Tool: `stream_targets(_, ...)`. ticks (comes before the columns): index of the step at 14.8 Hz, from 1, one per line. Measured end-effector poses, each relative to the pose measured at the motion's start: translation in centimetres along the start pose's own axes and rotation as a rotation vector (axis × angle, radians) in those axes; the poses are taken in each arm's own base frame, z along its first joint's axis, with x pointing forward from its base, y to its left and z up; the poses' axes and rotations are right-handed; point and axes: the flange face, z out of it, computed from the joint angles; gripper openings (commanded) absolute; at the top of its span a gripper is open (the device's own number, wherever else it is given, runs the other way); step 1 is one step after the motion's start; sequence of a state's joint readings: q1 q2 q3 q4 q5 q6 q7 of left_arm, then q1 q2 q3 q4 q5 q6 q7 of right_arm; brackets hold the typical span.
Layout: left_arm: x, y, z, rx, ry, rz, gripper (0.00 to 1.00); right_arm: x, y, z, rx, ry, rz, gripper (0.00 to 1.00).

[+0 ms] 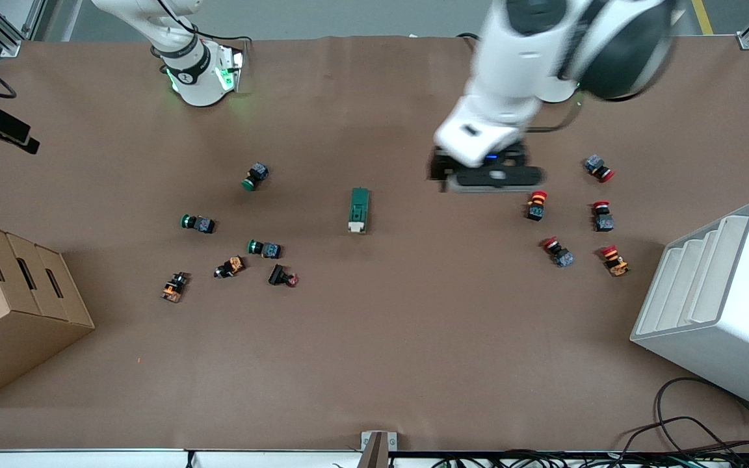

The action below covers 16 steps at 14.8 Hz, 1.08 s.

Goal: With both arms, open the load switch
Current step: 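Move the left gripper over the green load switch, then bring the right gripper to the white lever while the left gripper hovers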

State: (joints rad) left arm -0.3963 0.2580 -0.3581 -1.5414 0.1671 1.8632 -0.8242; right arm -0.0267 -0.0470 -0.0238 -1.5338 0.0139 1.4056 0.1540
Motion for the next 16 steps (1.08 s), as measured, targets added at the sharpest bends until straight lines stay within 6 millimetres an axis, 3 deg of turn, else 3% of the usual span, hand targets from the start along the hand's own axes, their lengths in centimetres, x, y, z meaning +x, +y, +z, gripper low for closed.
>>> stream_targets(4, -7.0, 9.9, 6.4, 0.033, 0.077, -0.099, 1.0, -0.5, -6.7, 2.2, -0.018, -0.027, 0.133, 1.0)
stream_targets(8, -13.7, 16.1, 14.6, 0.073, 0.196, -0.16, 1.0, -0.2, -15.2, 6.5, -0.031, -0.056, 0.32, 1.0)
stream_targets(11, -18.4, 17.9, 20.5, 0.087, 0.289, -0.153, 0.99, 1.2, -19.0, 10.6, 0.001, -0.118, 0.459, 1.0)
stream_targets(16, -24.5, 17.3, 27.9, 0.089, 0.479, -0.081, 0.98, 3.4, -24.1, 18.1, -0.029, -0.173, 0.694, 1.0)
